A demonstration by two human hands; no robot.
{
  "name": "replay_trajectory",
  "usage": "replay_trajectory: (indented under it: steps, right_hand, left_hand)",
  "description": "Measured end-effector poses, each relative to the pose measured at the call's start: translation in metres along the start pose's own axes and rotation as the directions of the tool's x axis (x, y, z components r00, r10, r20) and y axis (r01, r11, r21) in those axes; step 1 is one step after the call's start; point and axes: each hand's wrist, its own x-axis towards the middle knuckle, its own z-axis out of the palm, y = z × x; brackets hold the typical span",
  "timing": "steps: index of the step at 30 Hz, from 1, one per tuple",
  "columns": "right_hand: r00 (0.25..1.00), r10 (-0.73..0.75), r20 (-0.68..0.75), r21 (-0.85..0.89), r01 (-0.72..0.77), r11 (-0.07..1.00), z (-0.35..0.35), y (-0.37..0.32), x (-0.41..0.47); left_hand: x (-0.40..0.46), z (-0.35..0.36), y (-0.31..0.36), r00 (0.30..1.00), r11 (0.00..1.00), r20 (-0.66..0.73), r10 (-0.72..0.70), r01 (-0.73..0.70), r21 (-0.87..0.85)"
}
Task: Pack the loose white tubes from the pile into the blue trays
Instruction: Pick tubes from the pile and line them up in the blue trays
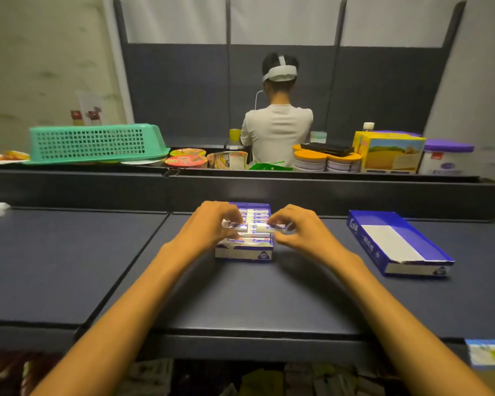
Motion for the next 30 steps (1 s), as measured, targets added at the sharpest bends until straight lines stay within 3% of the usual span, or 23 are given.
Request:
replay_trajectory:
  steps: [8,12,21,30]
  right_hand:
    - [1.000,-0.024,-0.003,0.085,0.024,0.996,-0.001,0.010,0.015]
    - [1.000,-0.022,-0.012,0.099,0.023,0.995,0.000,0.011,0.019]
    - [0.999,0.029,-0.024,0.088,-0.027,0.996,0.005,0.013,0.020]
    - [0.998,0.059,0.018,0.058,-0.060,0.997,0.005,0.001,0.022]
  left_hand:
    - [0.016,0.005,-0.004,0.985,0.991,0.140,-0.097,0.084,0.101]
    - [0.021,0.006,-0.006,0.971,0.990,0.229,-0.062,0.030,0.140]
    - [0.027,0.003,-0.016,0.953,0.998,0.301,-0.027,0.007,0.066]
    - [0.024,0.001,-0.020,0.958,0.999,0.285,0.004,-0.015,0.036]
